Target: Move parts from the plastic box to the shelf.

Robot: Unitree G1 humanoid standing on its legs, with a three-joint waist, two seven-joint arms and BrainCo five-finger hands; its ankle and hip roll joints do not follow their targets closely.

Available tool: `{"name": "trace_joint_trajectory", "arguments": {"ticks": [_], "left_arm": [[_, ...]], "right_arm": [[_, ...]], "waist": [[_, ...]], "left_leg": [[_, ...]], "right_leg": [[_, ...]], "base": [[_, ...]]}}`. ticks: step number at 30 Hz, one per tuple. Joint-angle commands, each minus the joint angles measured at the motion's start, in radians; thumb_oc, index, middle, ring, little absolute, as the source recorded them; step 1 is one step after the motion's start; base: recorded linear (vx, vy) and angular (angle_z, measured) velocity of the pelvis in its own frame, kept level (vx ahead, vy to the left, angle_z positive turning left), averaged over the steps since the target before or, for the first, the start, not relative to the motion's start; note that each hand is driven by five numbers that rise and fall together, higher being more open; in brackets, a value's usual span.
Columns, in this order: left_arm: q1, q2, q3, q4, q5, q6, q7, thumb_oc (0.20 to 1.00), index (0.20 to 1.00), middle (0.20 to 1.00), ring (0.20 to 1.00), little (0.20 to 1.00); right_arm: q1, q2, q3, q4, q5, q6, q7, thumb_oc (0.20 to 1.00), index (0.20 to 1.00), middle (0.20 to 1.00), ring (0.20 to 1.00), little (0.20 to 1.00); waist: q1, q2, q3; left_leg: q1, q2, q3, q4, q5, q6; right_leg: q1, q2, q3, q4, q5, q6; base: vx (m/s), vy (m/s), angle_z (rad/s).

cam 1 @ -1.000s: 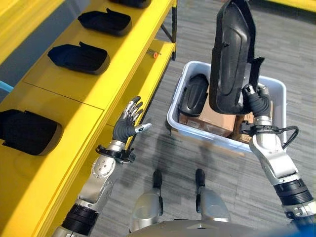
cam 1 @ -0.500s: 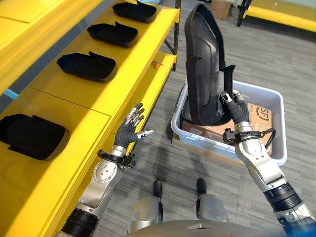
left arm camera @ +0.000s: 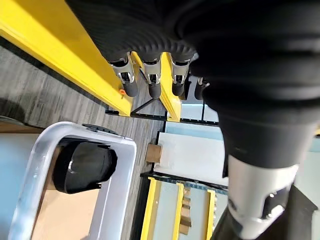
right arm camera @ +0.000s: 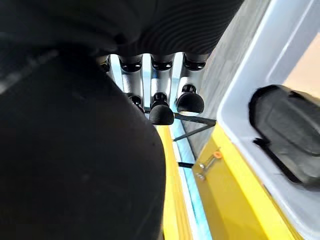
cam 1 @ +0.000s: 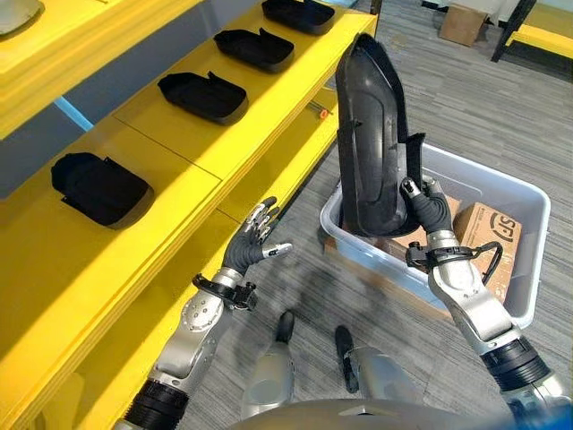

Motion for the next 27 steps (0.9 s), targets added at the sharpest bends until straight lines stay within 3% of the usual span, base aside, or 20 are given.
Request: {"name": "trace_joint_trajectory", "arguments": {"ticks": [1,3,5,6,8,11,13,14,15,17,20,27], "left_arm": [[-0.043,0.037,0.03,-0.029,-0.002,-0.074,-0.045,1.0,1.0,1.0,1.0,1.0],[-0.051,0.035,0.026,-0.023,0.001,-0.074,-0.062,1.0,1.0,1.0,1.0,1.0],[-0.051,0.025,0.015,-0.031,0.005,-0.064,-0.056,1.0,1.0,1.0,1.0,1.0],[-0.054,0.019,0.009,-0.038,-0.006,-0.06,-0.052,1.0,1.0,1.0,1.0,1.0],[-0.054,0.015,0.007,-0.041,-0.009,-0.061,-0.046,1.0,1.0,1.0,1.0,1.0],[-0.055,0.014,0.004,-0.049,-0.01,-0.054,-0.035,1.0,1.0,1.0,1.0,1.0],[-0.054,0.017,-0.002,-0.042,-0.018,-0.061,-0.031,1.0,1.0,1.0,1.0,1.0],[-0.055,0.018,-0.004,-0.037,-0.019,-0.066,-0.033,1.0,1.0,1.0,1.0,1.0],[-0.063,0.019,-0.013,-0.021,-0.018,-0.085,-0.031,1.0,1.0,1.0,1.0,1.0],[-0.078,0.016,-0.024,-0.002,-0.026,-0.096,-0.028,1.0,1.0,1.0,1.0,1.0],[-0.082,0.012,-0.031,-0.006,-0.019,-0.094,-0.012,1.0,1.0,1.0,1.0,1.0],[-0.06,0.026,-0.022,-0.056,0.02,-0.096,0.064,1.0,1.0,1.0,1.0,1.0]], "right_arm": [[-0.068,0.033,-0.068,-0.109,0.0,-0.112,-0.045,0.2,0.2,0.2,0.2,0.2],[-0.053,0.032,-0.076,-0.114,0.008,-0.113,-0.048,0.2,0.2,0.2,0.2,0.2],[-0.026,0.034,-0.091,-0.116,0.002,-0.114,-0.036,0.2,0.2,0.2,0.2,0.2],[-0.005,0.028,-0.108,-0.13,-0.003,-0.102,-0.029,0.2,0.2,0.2,0.2,0.2],[0.007,0.022,-0.12,-0.135,-0.003,-0.096,-0.02,0.2,0.2,0.2,0.2,0.2],[0.007,0.005,-0.138,-0.123,0.012,-0.087,0.002,0.2,0.2,0.2,0.2,0.2],[-0.024,-0.016,-0.147,-0.09,0.028,-0.08,0.02,0.2,0.2,0.2,0.2,0.2],[-0.027,-0.023,-0.152,-0.086,0.034,-0.078,0.023,0.2,0.2,0.2,0.2,0.2],[-0.031,-0.042,-0.169,-0.079,0.045,-0.077,0.036,0.2,0.2,0.2,0.2,0.2],[-0.021,-0.054,-0.183,-0.087,0.055,-0.068,0.041,0.2,0.2,0.2,0.2,0.2],[-0.006,-0.046,-0.181,-0.1,0.046,-0.067,0.036,0.2,0.2,0.2,0.2,0.2],[0.004,-0.011,-0.151,-0.13,0.013,-0.058,0.031,0.2,0.2,0.2,0.2,0.2]], "waist": [[-0.04,-0.048,0.019],[-0.055,-0.047,0.019],[-0.08,-0.054,0.015],[-0.108,-0.06,0.003],[-0.125,-0.061,-0.008],[-0.145,-0.057,-0.027],[-0.153,-0.05,-0.037],[-0.157,-0.048,-0.039],[-0.165,-0.036,-0.04],[-0.172,-0.016,-0.042],[-0.176,-0.008,-0.043],[-0.152,-0.02,-0.041]], "left_leg": [[-0.006,-0.148,0.248,0.043,-0.088,0.07],[-0.016,-0.139,0.284,0.082,-0.107,0.071],[0.009,-0.112,0.311,0.149,-0.16,0.073],[0.053,-0.058,0.356,0.17,-0.196,0.068],[0.082,-0.019,0.376,0.167,-0.202,0.059],[0.127,0.059,0.379,0.14,-0.182,0.032],[0.156,0.135,0.362,0.1,-0.122,-0.007],[0.163,0.145,0.366,0.093,-0.118,-0.011],[0.157,0.152,0.369,0.078,-0.1,-0.022],[0.164,0.133,0.388,0.046,-0.113,-0.027],[0.172,0.112,0.398,0.035,-0.121,-0.026],[0.188,0.036,0.408,0.01,-0.158,0.007]], "right_leg": [[0.15,0.015,-0.01,-0.136,-0.006,0.028],[0.146,0.005,-0.024,-0.124,-0.011,0.026],[0.136,-0.034,-0.049,-0.103,-0.009,0.026],[0.13,-0.07,-0.073,-0.092,-0.008,0.028],[0.128,-0.088,-0.088,-0.083,-0.012,0.029],[0.115,-0.121,-0.103,-0.07,-0.017,0.026],[0.113,-0.146,-0.105,-0.069,-0.023,0.025],[0.111,-0.152,-0.106,-0.069,-0.024,0.026],[0.115,-0.166,-0.109,-0.072,-0.024,0.031],[0.116,-0.185,-0.115,-0.08,-0.018,0.051],[0.117,-0.196,-0.119,-0.096,-0.004,0.065],[0.123,-0.216,-0.128,-0.183,0.063,0.107]], "base": [[-0.24,-0.007,0.63],[-0.11,0.034,1.31],[-0.05,0.163,1.26],[0.0,0.172,0.99],[0.02,0.186,1.02],[0.05,0.272,0.71],[0.09,0.378,0.48],[0.1,0.428,0.41],[0.12,0.464,0.48],[0.13,0.483,0.69],[0.09,0.317,0.71],[0.07,0.25,0.35]]}}
